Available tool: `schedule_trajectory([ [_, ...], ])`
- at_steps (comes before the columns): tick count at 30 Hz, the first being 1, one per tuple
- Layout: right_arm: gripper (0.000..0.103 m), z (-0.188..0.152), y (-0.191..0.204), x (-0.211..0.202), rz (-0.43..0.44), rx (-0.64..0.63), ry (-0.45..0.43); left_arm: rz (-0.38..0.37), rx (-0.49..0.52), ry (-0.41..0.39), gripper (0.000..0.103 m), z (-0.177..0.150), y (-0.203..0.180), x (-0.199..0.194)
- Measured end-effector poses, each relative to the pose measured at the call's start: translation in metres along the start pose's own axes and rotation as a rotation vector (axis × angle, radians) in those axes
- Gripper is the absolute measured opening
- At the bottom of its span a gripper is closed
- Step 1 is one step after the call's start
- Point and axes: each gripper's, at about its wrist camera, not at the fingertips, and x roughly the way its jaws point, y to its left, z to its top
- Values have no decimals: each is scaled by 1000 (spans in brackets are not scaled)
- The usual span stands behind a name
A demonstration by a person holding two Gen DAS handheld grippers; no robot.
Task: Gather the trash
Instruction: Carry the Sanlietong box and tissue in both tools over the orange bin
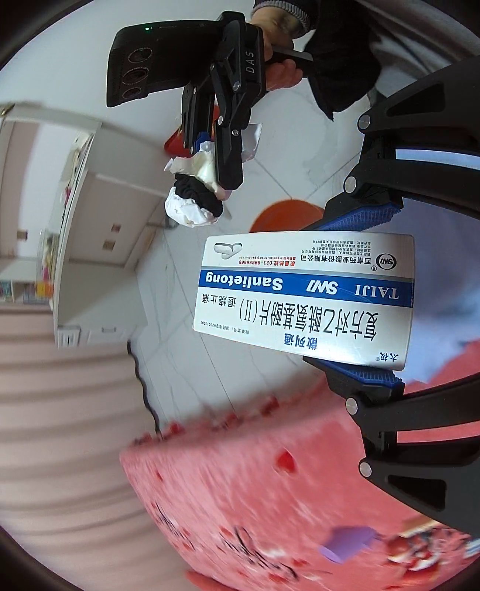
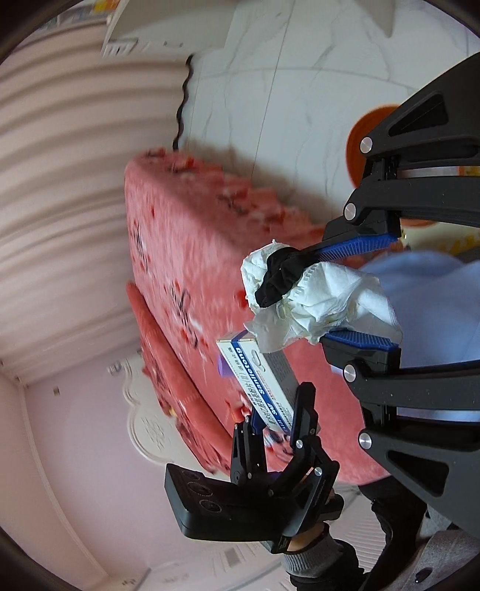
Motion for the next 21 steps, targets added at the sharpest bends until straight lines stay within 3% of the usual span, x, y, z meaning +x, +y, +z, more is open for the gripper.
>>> schedule_trajectory([
  [7, 36, -18, -57, -18, -106, 81, -9, -89, 61, 44, 61, 27, -16, 55],
  [21, 36, -70, -140, 25, -213, 215, 116, -216, 79, 180, 61, 44, -31, 159],
])
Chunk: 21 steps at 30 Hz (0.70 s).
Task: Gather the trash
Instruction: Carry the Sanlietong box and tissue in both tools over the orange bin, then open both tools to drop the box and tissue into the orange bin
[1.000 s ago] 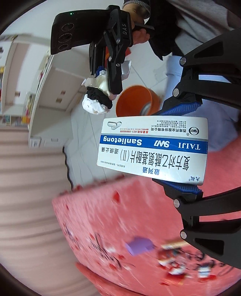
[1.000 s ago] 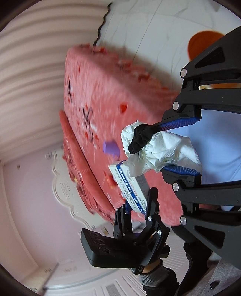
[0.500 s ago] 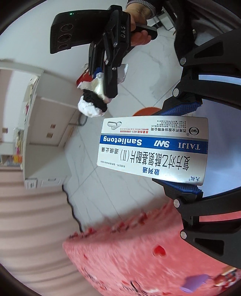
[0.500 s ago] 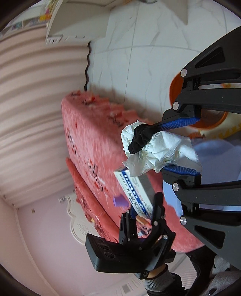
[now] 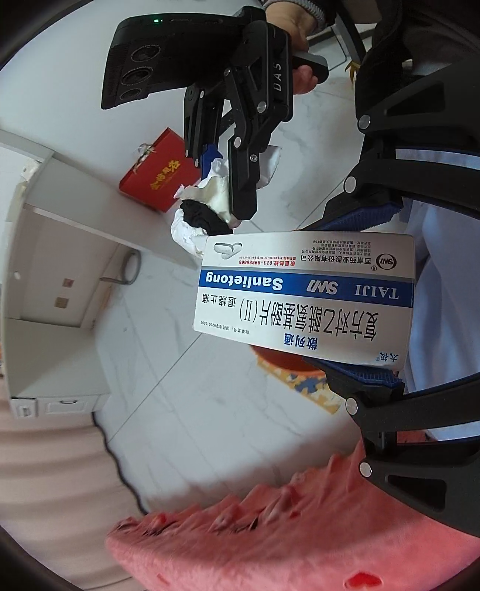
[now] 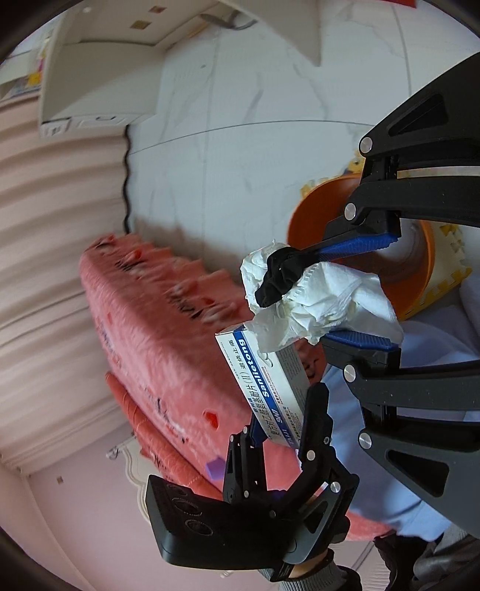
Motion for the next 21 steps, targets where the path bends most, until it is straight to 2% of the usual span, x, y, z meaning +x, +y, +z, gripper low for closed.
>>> schedule_trajectory([
  [8, 36, -24, -31, 43, -21, 77, 93, -33, -31, 95, 61, 2, 7, 42],
  [16, 37, -37, -42, 68, -28, 117, 145, -42, -42, 127, 61, 8, 8, 61],
  [18, 41, -36, -42, 72, -30, 122, 148, -44, -43, 131, 61, 7, 9, 65],
  [20, 47, -37, -45, 75, -48, 132, 148, -38, -51, 142, 71, 7, 10, 68],
  [21, 49, -38, -46, 77, -46, 138, 153, -21, -58, 147, 82, 7, 11, 70],
])
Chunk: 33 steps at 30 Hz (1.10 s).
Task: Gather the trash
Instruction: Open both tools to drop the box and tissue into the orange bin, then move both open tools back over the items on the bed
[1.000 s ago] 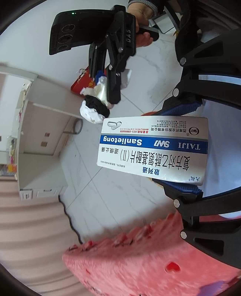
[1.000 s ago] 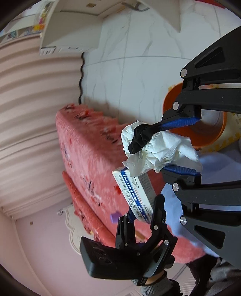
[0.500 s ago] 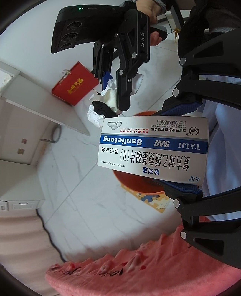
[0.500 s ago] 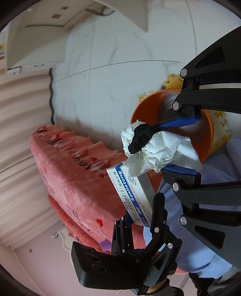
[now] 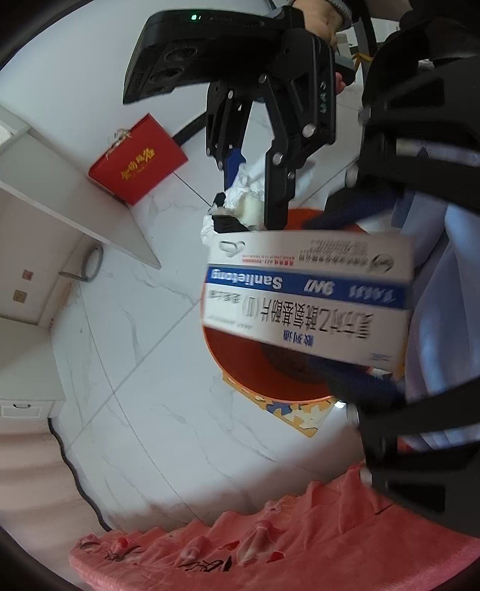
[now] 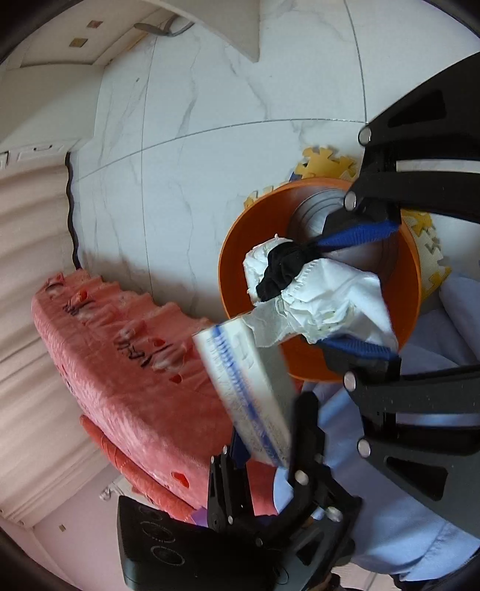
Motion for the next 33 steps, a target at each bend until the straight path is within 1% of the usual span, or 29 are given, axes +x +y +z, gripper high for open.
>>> schedule_trajectory([
  [4, 50, -3, 1, 1, -6, -2, 10, 9, -28, 0, 83, -2, 6, 2],
  [10, 50, -2, 8, -7, 0, -12, 3, 13, -34, -4, 83, -6, 6, -4],
  [17, 50, 7, 28, -32, 19, -53, -37, 65, -30, -40, 83, -15, 4, -31],
  [19, 50, 10, 37, -41, 33, -68, -48, 80, -29, -56, 89, -20, 2, -42],
  [22, 52, 15, 58, -54, 54, -105, -62, 119, -31, -83, 90, -31, 0, -62],
  [23, 55, 16, 63, -57, 60, -114, -68, 127, -34, -87, 90, -33, -1, -67],
  [24, 60, 18, 71, -61, 67, -127, -75, 150, -41, -95, 95, -38, -1, -75],
  [25, 62, 19, 81, -66, 77, -144, -81, 167, -47, -103, 97, -41, -1, -80],
  [26, 63, 20, 88, -69, 86, -156, -86, 185, -56, -117, 97, -46, -1, -88],
  [30, 69, 25, 124, -80, 124, -222, -86, 222, -128, -159, 97, -69, 4, -120],
  [33, 73, 28, 153, -87, 168, -271, -92, 242, -180, -169, 97, -89, 6, -141],
])
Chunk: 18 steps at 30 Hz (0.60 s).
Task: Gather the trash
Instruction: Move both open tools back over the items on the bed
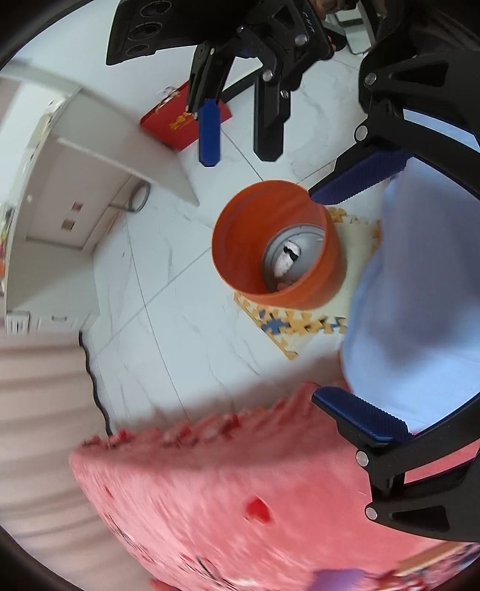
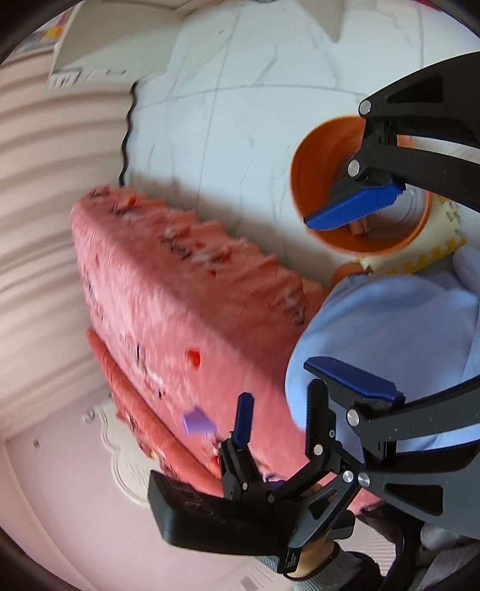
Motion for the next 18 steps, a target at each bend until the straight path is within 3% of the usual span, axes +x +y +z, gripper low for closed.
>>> schedule_trajectory([
  [7, 74, 18, 65, 7, 91, -123, 4, 115, -73, -24, 97, -38, 18, -47],
  [18, 77, 31, 154, 26, 221, -275, 16, 210, -247, -77, 97, -106, 53, -108],
])
